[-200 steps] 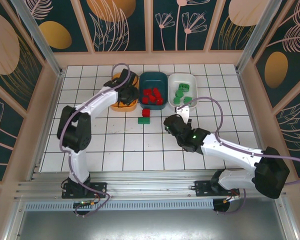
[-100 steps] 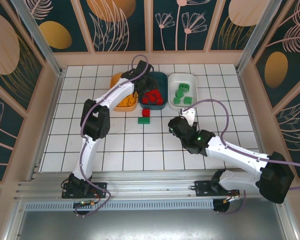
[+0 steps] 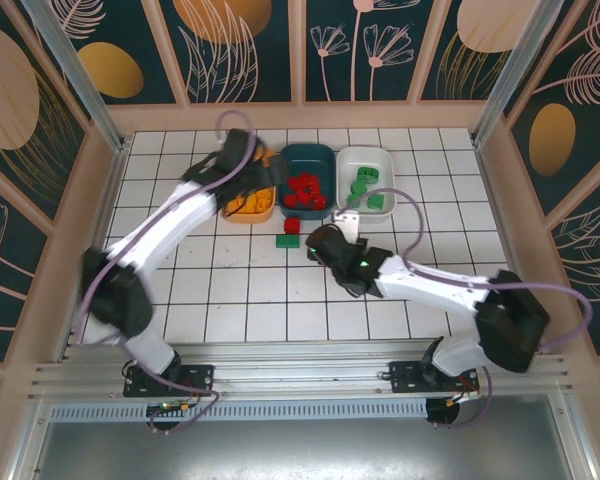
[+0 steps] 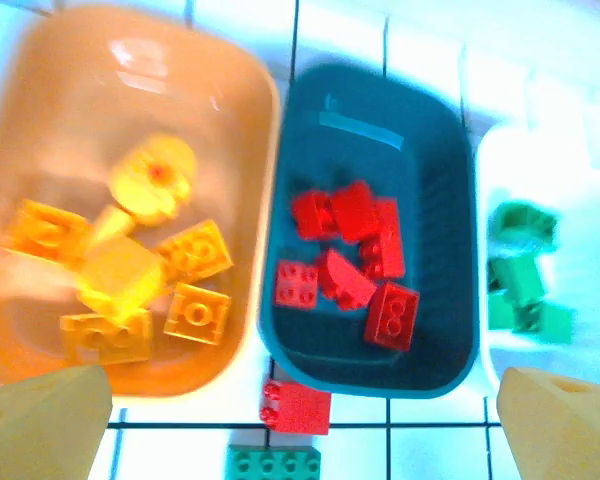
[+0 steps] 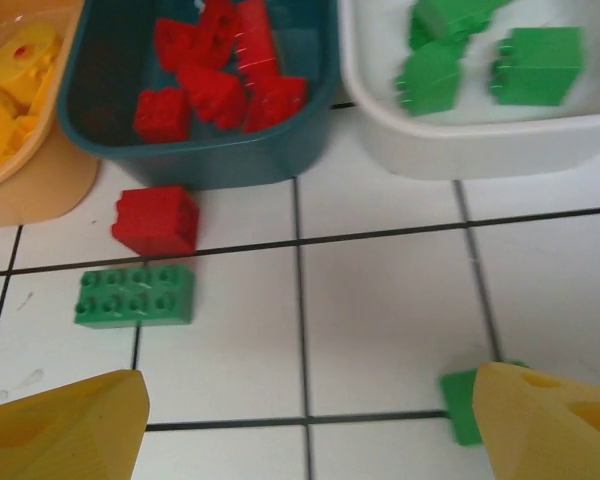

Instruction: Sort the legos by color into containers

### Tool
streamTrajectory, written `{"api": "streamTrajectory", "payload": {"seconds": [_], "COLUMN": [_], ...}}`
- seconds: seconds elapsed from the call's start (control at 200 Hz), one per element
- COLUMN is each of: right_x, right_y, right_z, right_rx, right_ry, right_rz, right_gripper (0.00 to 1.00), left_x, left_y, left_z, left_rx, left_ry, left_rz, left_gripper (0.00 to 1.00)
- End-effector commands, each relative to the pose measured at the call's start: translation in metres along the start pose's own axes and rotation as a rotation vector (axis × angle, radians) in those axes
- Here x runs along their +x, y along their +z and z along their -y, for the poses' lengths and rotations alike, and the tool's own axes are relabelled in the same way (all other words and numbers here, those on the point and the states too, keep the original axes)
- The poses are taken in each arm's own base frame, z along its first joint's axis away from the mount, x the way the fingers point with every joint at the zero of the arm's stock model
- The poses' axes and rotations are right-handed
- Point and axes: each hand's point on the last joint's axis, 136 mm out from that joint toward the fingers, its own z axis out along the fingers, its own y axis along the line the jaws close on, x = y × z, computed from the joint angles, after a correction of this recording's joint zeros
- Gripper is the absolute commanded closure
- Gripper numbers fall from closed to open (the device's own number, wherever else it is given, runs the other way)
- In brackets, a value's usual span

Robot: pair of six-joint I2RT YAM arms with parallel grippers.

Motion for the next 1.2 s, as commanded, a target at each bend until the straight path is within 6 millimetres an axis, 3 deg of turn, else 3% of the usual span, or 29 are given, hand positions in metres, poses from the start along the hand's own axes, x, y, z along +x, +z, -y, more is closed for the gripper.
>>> {"api": "streamTrajectory", "payload": {"seconds": [0.0,0.13,0.215,0.3,0.44,0.581,0.796,1.066,1.196], "right_x": [-0.012,-0.008,-0.004,0.002,0.010,0.011,0.024,0.028,0.019], "right_y": [0.019,0.052,0.074,0.093,0.118,0.133,0.151,0.147,0.136], "right_z": [-0.036,-0.063,-0.072,-0.070,-0.074,-0.076,-0.075,-0.064,-0.063], "right_rx": [-0.035,-0.010,0.012,0.064,0.096,0.131,0.159,0.166,0.150], "right_ry": [0.073,0.041,0.034,0.045,0.055,0.061,0.048,0.047,0.043], "right_rz": [0.020,-0.026,-0.058,-0.093,-0.139,-0.143,-0.176,-0.142,-0.095], "right_gripper": [0.13,0.11,0.10,0.10,0.11,0.13,0.24,0.52,0.58], "left_x": [0.008,0.061,0.089,0.104,0.103,0.098,0.101,0.102,0.100], "left_y": [-0.025,-0.047,-0.055,-0.061,-0.069,-0.068,-0.061,-0.064,-0.065], "left_z": [-0.055,-0.124,-0.145,-0.155,-0.165,-0.158,-0.155,-0.159,-0.158], "left_rx": [-0.053,-0.108,-0.106,-0.102,-0.134,-0.106,-0.099,-0.106,-0.100], "left_ry": [-0.042,-0.171,-0.209,-0.222,-0.228,-0.219,-0.209,-0.194,-0.197], "left_rz": [0.140,0.141,0.129,0.124,0.153,0.158,0.135,0.145,0.150], "left_gripper": [0.01,0.01,0.01,0.01,0.01,0.02,0.01,0.02,0.01]}}
